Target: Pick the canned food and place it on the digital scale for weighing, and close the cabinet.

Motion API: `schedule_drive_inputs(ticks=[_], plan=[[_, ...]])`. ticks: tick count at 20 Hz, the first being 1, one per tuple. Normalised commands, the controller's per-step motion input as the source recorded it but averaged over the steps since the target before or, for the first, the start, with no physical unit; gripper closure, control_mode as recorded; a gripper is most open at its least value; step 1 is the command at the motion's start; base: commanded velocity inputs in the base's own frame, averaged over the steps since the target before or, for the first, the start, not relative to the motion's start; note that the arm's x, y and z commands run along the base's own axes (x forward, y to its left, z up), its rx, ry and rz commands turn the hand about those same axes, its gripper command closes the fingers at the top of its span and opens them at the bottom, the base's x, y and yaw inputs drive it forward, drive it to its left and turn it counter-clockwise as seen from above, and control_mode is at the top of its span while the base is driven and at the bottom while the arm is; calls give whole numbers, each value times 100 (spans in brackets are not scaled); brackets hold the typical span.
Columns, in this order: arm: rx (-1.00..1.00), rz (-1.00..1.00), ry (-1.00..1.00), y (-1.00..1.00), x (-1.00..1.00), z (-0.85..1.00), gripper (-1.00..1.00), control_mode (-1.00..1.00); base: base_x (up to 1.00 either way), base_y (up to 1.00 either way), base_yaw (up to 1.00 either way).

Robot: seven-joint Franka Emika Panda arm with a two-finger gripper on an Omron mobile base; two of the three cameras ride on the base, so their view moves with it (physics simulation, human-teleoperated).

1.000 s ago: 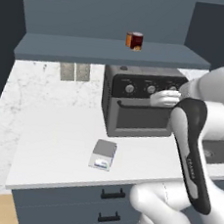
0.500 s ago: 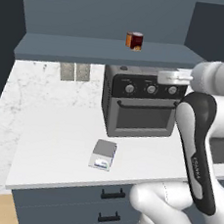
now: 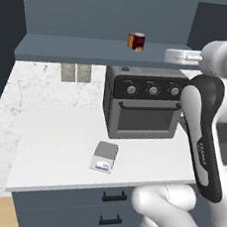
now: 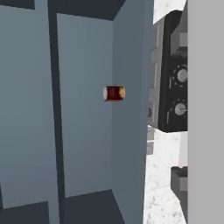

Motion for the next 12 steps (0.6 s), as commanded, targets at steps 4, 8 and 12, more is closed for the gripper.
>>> schedule_drive_inputs(ticks=[4, 8, 12], plan=[[0, 0, 20, 0, 51, 5, -100, -100, 0, 0, 0], [0, 0, 5, 0, 41, 0, -100, -100, 0, 0, 0], [0, 0, -7, 0, 34, -7, -100, -100, 0, 0, 0]])
